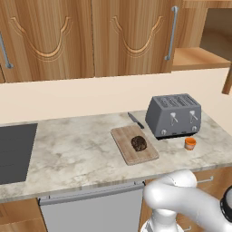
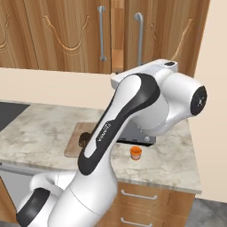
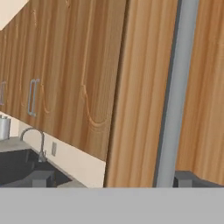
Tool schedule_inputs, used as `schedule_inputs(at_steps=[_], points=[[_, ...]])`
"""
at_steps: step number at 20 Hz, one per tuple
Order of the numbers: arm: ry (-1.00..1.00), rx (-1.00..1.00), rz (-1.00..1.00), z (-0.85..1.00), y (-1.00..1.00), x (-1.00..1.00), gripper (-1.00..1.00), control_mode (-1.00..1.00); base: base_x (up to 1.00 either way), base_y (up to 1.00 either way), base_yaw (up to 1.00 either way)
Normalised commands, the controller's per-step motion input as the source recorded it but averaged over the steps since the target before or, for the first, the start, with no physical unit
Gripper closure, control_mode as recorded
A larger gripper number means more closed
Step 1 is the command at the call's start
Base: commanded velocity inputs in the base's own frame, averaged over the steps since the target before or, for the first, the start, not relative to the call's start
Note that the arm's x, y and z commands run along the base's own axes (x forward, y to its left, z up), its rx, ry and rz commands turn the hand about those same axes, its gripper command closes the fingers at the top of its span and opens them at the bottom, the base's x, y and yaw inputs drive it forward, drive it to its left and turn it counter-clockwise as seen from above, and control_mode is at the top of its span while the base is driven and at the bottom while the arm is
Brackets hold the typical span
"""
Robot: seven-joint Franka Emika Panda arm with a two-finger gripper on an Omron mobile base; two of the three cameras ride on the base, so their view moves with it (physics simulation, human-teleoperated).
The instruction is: Pick the bread, place it on the cutting board, pick the jam, place it on the counter, and close the cabinet.
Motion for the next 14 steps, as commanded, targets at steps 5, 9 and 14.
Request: schedule_inputs(at_steps=[5,9,14], points=[[0.0,0.04,-0.06,0.0,0.14,0.12,-1.0,-1.0,0.0,0.0,0.0],[0.0,0.03,-0.05,0.0,0.12,0.19,-1.0,-1.0,0.0,0.0,0.0],[0.0,0.03,-0.04,0.0,0.11,0.21,-1.0,-1.0,0.0,0.0,0.0]])
